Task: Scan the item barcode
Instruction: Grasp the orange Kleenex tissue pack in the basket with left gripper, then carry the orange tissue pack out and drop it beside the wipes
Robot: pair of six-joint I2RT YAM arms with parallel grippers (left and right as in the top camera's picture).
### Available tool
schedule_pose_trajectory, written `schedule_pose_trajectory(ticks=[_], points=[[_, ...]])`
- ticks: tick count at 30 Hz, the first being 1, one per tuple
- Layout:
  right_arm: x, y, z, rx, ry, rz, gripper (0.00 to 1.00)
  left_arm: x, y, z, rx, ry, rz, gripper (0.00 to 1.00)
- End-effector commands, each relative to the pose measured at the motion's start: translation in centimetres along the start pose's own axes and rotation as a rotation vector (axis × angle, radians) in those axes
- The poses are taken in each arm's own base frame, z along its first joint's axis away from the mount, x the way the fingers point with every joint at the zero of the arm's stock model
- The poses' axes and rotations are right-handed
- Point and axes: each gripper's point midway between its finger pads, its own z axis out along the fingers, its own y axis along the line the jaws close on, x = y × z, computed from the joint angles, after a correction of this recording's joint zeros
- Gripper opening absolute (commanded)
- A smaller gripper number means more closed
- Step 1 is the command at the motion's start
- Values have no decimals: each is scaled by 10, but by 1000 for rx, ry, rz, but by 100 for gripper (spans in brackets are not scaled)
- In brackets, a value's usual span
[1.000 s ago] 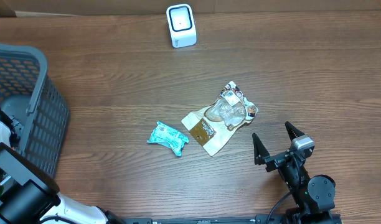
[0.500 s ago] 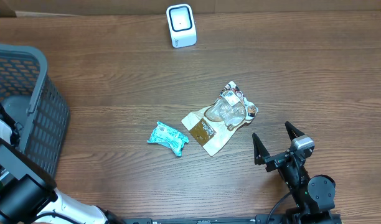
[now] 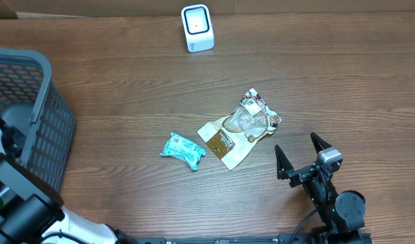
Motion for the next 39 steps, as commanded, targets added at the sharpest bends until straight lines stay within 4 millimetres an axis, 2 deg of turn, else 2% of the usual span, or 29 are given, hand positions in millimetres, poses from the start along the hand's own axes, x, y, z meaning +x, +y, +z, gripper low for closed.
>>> schedule_pose_trajectory(ticks=[1,4,5,7,10,12,16,19,23,26,30,33,34,39], points=[[2,-1,0,2,-4,0,100,-35,-4,-78,151,-184,-76,4],[2,-1,0,2,-4,-1,100,-42,-5,-114,227,-263,-96,4],[2,-1,0,2,-4,-1,100,-43,-3,-136,259,-312,-117,4],[2,-1,0,2,-4,-1,100,-42,0,-162,299,-374,-128,4],[2,-1,0,2,-4,0,100,-35,2,-200,385,-439,-205,4],[2,-1,0,2,-4,0,100,-27,-6,-225,495,-460,-249,4],[2,-1,0,2,-4,-1,100,1,-34,-283,791,-472,-224,4],[2,-1,0,2,-4,0,100,28,-54,-321,931,-481,-142,4],[2,-1,0,2,-4,0,100,81,-86,-349,1007,-448,53,4],[2,-1,0,2,-4,-1,100,123,-111,-343,965,-369,217,4],[2,-1,0,2,-4,-1,100,171,-144,-313,845,-267,416,4],[2,-1,0,2,-4,0,100,204,-174,-284,775,-201,533,4],[2,-1,0,2,-4,-1,100,226,-196,-263,742,-161,608,4],[2,-1,0,2,-4,-1,100,280,-242,-208,654,-58,745,4]])
